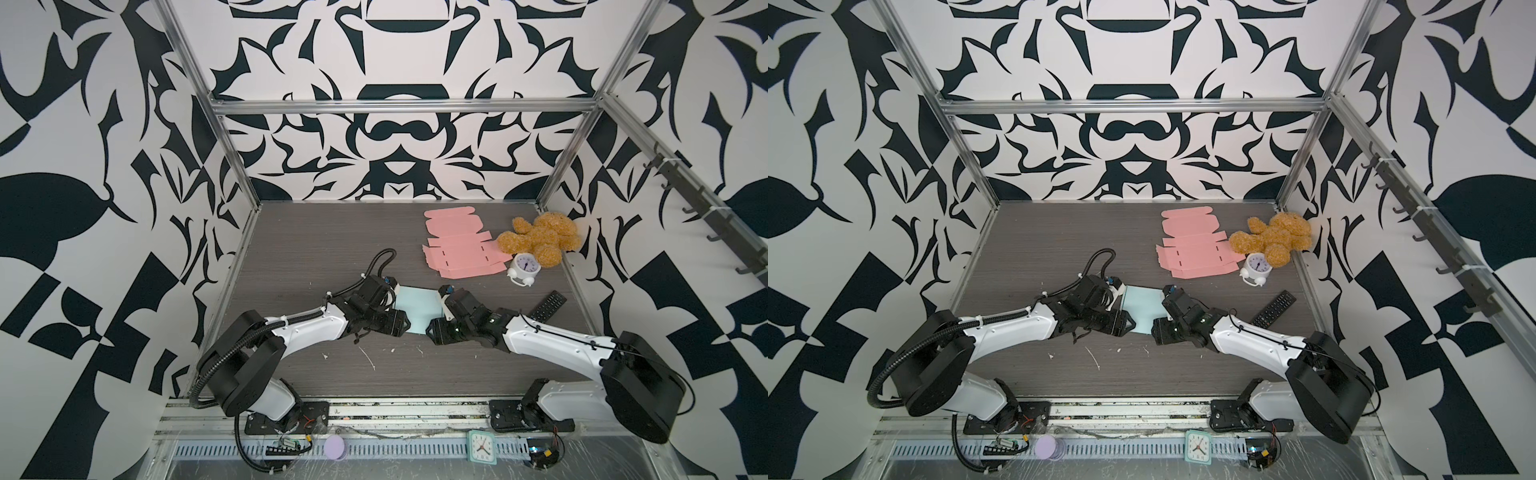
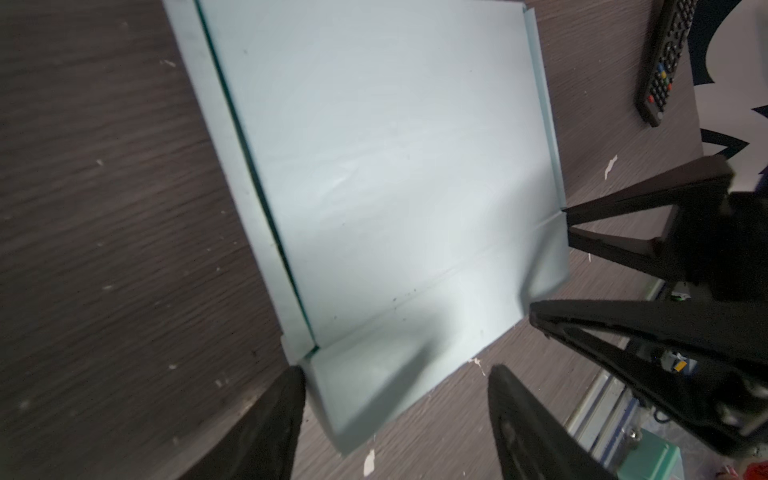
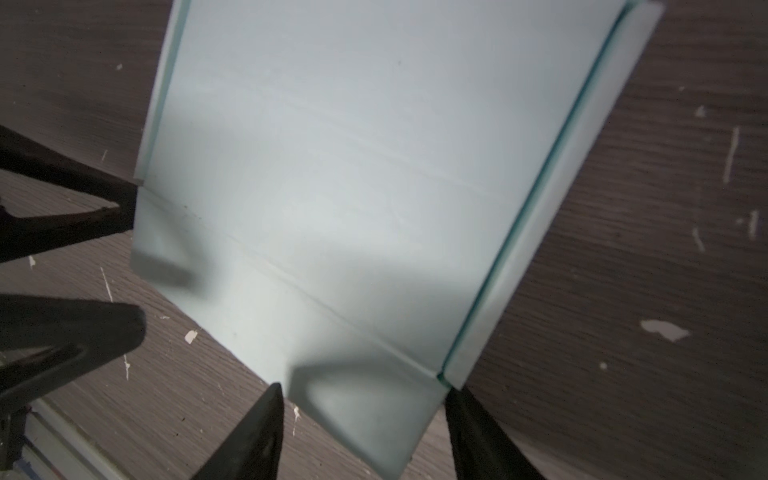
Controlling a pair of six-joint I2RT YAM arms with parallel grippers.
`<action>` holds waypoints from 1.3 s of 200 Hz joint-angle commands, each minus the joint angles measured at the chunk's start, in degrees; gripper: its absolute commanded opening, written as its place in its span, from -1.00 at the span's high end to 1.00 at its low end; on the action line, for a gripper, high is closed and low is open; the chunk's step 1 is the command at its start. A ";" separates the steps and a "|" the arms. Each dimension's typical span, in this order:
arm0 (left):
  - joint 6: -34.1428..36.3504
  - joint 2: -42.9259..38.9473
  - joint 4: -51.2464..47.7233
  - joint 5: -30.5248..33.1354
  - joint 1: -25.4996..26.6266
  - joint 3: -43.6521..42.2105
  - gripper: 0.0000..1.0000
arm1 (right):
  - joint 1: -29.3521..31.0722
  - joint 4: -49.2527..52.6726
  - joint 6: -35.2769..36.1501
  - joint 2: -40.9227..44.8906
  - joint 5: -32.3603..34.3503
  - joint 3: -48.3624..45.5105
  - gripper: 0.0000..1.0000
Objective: Fold the paper box
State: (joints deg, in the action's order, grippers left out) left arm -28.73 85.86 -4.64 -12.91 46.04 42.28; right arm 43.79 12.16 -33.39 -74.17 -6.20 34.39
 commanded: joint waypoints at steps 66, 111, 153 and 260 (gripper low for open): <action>-1.57 -2.14 0.69 0.40 1.27 -1.92 -0.44 | 1.30 -0.04 -1.59 3.25 1.64 -0.93 -0.28; -1.83 -1.58 1.21 0.27 1.51 -1.82 -0.42 | 1.30 -0.36 -1.33 2.13 2.72 -1.52 -0.29; -2.38 -1.66 1.33 0.48 2.03 -2.11 -0.41 | 1.82 -0.65 -1.43 2.49 2.59 -1.26 -0.28; -4.58 -4.56 2.18 1.50 2.57 -4.54 -0.40 | 4.44 -0.72 -3.05 4.08 4.12 -1.94 -0.28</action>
State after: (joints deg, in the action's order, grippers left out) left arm -32.21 83.18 -3.40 -11.35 48.21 38.74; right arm 47.62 12.56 -35.11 -72.03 -3.20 33.15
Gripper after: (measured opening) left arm 0.704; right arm 0.640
